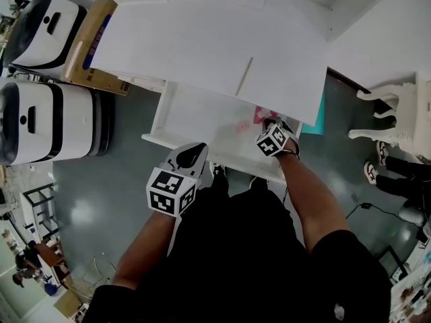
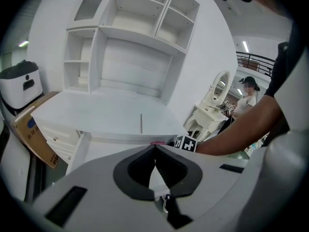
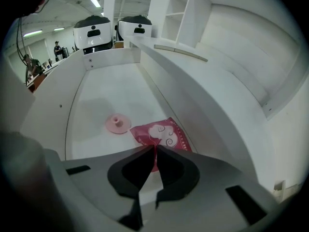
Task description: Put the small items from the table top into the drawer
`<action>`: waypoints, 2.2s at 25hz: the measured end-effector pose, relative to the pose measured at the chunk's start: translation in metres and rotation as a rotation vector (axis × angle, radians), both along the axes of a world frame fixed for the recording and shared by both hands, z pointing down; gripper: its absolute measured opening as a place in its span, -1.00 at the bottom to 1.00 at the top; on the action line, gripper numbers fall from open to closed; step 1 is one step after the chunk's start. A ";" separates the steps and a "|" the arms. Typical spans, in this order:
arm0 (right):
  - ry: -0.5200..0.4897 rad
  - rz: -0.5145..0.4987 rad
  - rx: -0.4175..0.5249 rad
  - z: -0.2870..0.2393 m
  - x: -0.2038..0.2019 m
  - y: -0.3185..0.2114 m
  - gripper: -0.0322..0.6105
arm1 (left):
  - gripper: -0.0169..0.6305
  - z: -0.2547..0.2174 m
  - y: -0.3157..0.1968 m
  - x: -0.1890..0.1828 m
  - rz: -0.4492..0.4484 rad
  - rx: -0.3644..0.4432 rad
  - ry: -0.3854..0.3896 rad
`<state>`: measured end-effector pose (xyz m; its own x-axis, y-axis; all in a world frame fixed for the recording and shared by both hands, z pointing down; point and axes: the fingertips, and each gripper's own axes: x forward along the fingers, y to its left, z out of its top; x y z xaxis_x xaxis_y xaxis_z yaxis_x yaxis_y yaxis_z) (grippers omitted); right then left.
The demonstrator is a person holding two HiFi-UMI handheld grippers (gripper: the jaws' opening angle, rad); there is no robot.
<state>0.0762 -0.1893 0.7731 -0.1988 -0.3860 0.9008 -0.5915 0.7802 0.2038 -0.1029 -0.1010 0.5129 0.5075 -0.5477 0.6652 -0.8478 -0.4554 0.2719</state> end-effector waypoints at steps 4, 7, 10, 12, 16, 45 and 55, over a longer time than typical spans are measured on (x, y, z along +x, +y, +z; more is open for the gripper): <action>0.000 -0.010 -0.026 0.007 -0.003 0.005 -0.79 | -0.92 0.003 0.004 -0.004 -0.011 -0.008 -0.004; -0.017 0.009 -0.065 0.010 -0.004 0.007 -0.78 | -0.92 0.003 0.004 -0.005 -0.011 -0.007 -0.002; -0.049 0.027 -0.098 0.006 -0.006 0.011 -0.73 | -0.92 0.002 0.003 -0.003 -0.003 0.000 0.003; -0.060 0.044 -0.096 0.003 -0.004 0.011 -0.66 | -0.92 0.002 0.001 -0.001 0.003 0.007 0.009; -0.077 0.069 -0.062 -0.011 0.003 0.012 -0.65 | -0.92 0.000 -0.002 0.006 0.024 0.023 0.022; -0.788 0.395 0.126 -0.275 0.012 0.060 -0.80 | -0.92 -0.036 -0.024 0.056 0.188 0.139 0.105; -0.749 0.364 0.119 -0.271 0.009 0.074 -0.81 | -0.92 -0.033 -0.022 0.057 0.185 0.122 0.113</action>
<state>0.0848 -0.1153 0.5019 -0.5722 -0.6261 0.5297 -0.8140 0.5124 -0.2736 -0.0463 -0.1228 0.4798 0.6743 -0.5110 0.5331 -0.7139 -0.6357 0.2937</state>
